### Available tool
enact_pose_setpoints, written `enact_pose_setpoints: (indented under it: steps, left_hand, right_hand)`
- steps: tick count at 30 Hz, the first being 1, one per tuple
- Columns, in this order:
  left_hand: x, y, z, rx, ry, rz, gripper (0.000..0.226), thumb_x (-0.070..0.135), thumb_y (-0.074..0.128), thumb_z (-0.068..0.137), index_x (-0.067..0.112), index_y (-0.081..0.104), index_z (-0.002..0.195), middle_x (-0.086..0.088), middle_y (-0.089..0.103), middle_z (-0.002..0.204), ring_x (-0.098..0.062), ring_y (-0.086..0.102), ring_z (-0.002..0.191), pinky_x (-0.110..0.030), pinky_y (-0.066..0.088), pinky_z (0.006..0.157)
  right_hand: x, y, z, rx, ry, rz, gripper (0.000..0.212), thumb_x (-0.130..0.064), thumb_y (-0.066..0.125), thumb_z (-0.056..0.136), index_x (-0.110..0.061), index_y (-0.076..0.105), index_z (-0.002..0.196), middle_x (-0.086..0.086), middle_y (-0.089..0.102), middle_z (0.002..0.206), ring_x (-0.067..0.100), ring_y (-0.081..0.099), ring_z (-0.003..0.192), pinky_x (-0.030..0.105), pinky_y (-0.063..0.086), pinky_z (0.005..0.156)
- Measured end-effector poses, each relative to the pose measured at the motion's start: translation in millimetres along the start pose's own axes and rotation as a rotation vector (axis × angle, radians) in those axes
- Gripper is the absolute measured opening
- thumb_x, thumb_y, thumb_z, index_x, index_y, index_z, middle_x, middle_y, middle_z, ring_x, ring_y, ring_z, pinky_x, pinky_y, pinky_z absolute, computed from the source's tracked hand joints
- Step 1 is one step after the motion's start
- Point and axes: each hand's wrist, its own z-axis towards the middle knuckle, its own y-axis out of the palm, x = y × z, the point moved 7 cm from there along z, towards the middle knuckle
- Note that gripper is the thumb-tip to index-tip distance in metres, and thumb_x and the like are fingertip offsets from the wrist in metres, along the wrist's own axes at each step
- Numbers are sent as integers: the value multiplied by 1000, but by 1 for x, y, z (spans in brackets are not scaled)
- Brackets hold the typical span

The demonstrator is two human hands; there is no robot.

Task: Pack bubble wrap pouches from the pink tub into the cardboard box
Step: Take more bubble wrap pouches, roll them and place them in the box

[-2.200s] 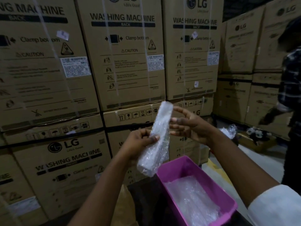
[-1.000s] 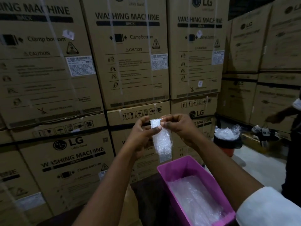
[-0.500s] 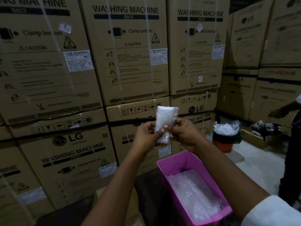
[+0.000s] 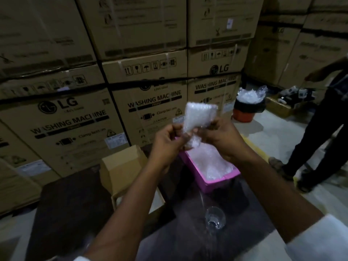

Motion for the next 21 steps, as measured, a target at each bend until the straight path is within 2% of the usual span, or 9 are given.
enact_pose_setpoints:
  steps: [2,5,7,12,15,18,21]
  left_hand:
    - [-25,2,-18,-8,-43,26,21,9,70,85,13,65,106,-9,72,102,-21,71,89,-26,55,67]
    - [-57,7,-38,-12,-115,1,19,3,68,86,6,65,105,-7,73,92,-14,71,79,-24,54,63]
    - [-74,9,-45,3,-147,-5,20,0,67,85,0,63,105,-9,71,89,-11,68,73,-21,53,58]
    - [-99,17,-59,-18,-200,-23,23,1,69,85,-3,63,107,-15,67,90,-12,64,73,-20,51,57]
    - [-115,23,-68,-49,-228,-7,16,1,69,84,-1,65,100,-11,68,83,-11,64,69,-23,53,56]
    - [-135,25,-78,-88,-261,77,10,1,70,83,5,65,91,-12,63,77,-17,59,68,-31,52,62]
    - [-157,29,-91,-127,-335,104,12,-5,67,84,5,62,89,-10,63,74,-9,62,61,-27,55,58]
  right_hand:
    - [25,-7,-18,29,64,-1,28,7,64,82,-6,66,106,14,73,100,25,70,97,37,58,82]
    - [57,-13,-40,82,125,36,25,12,62,81,-5,67,99,8,75,88,19,73,84,28,59,72]
    - [71,-17,-51,118,129,78,23,15,61,79,-2,67,94,9,75,82,19,72,78,27,59,69]
    - [93,-24,-71,163,118,131,20,17,61,79,6,68,93,18,74,85,25,71,76,30,58,67]
    - [109,-32,-84,185,146,106,19,16,63,79,3,69,92,17,74,87,24,70,78,33,59,71]
    - [132,-42,-100,201,177,31,21,12,67,77,1,71,94,17,74,91,24,70,82,36,58,77]
    - [154,-49,-118,229,236,-21,22,10,70,76,-4,72,93,12,75,88,21,70,81,32,56,72]
